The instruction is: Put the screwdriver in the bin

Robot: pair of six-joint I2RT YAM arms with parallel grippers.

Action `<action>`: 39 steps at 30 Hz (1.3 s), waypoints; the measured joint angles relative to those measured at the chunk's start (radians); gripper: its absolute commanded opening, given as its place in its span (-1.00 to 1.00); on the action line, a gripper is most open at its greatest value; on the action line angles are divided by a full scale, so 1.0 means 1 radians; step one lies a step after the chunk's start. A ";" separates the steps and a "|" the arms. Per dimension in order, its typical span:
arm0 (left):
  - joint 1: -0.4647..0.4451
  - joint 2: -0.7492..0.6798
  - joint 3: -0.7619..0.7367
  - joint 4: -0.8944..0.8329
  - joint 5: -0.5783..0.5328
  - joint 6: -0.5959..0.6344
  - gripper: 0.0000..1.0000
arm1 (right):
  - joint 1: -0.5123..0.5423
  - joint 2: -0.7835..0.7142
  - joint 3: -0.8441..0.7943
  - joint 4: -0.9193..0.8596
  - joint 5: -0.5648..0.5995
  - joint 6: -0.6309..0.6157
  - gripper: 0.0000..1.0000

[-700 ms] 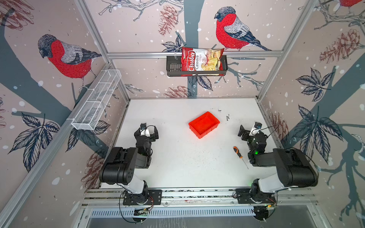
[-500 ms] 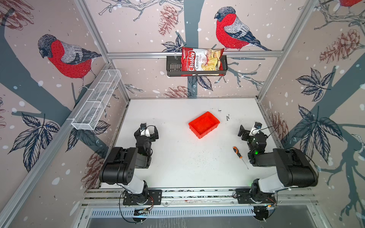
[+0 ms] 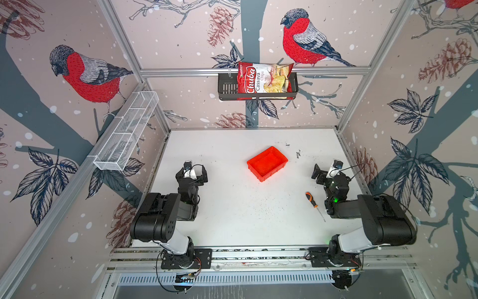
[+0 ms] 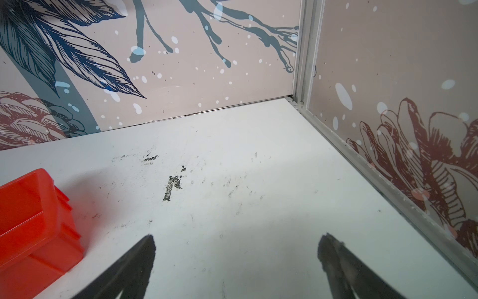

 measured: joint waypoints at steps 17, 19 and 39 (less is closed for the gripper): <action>-0.015 -0.087 -0.008 -0.026 0.030 0.023 0.97 | 0.010 -0.074 -0.014 -0.014 -0.016 -0.025 0.99; -0.028 -0.135 -0.007 -0.052 0.042 0.030 0.97 | 0.013 -0.122 -0.011 -0.037 -0.024 -0.029 0.99; -0.419 -0.479 0.142 -0.612 0.464 0.238 0.96 | 0.026 -0.612 0.152 -0.844 -0.078 -0.327 0.99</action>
